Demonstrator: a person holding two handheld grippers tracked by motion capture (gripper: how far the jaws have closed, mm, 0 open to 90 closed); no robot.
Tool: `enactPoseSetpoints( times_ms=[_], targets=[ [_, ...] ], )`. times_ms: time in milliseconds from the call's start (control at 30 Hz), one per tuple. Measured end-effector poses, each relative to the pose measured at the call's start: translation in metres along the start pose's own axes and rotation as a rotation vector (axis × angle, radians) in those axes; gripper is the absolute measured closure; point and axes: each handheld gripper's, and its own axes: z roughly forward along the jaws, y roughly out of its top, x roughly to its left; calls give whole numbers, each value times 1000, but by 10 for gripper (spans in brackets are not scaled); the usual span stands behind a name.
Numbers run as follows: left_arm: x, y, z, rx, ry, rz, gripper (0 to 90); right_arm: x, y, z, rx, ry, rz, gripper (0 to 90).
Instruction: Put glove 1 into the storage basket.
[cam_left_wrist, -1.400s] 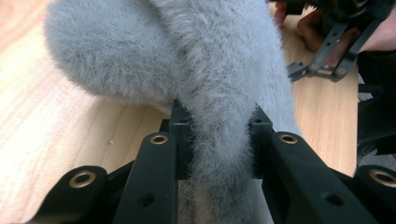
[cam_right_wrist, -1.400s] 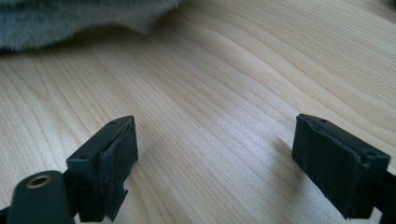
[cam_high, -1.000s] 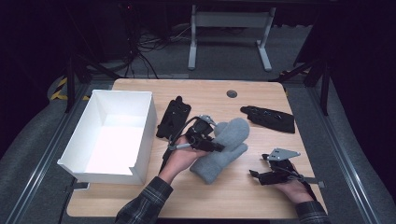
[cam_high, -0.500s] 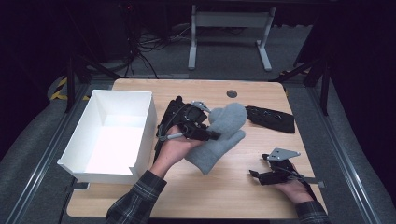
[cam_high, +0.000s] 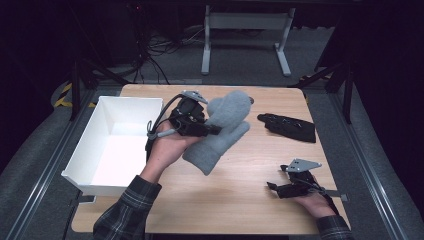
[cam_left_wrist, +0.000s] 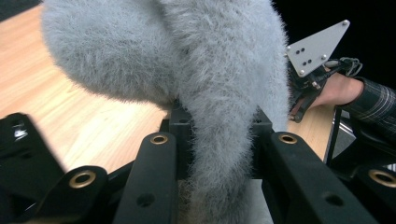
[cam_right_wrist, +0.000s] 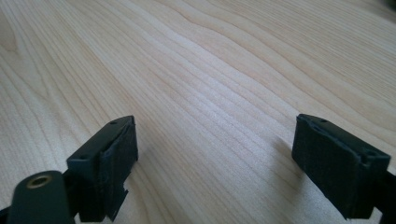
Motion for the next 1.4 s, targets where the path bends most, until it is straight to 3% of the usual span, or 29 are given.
enactPoseSetpoints(
  times_ms=[400,567,933,1133,1400],
  targets=[
    [14,-3,-59,-38,60,-33,732,0,0,0,0,0,1,147],
    [23,-11,-89,-63,108,-66,733,0,0,0,-1,0,1,147],
    [41,-35,-138,-104,210,-124,736,0,0,0,-2,-2,3,147],
    [54,-57,-153,-114,250,-178,737,0,0,0,-2,-3,4,147],
    [71,-82,-158,-106,297,-239,737,0,0,1,-1,-4,5,147]
  ],
)
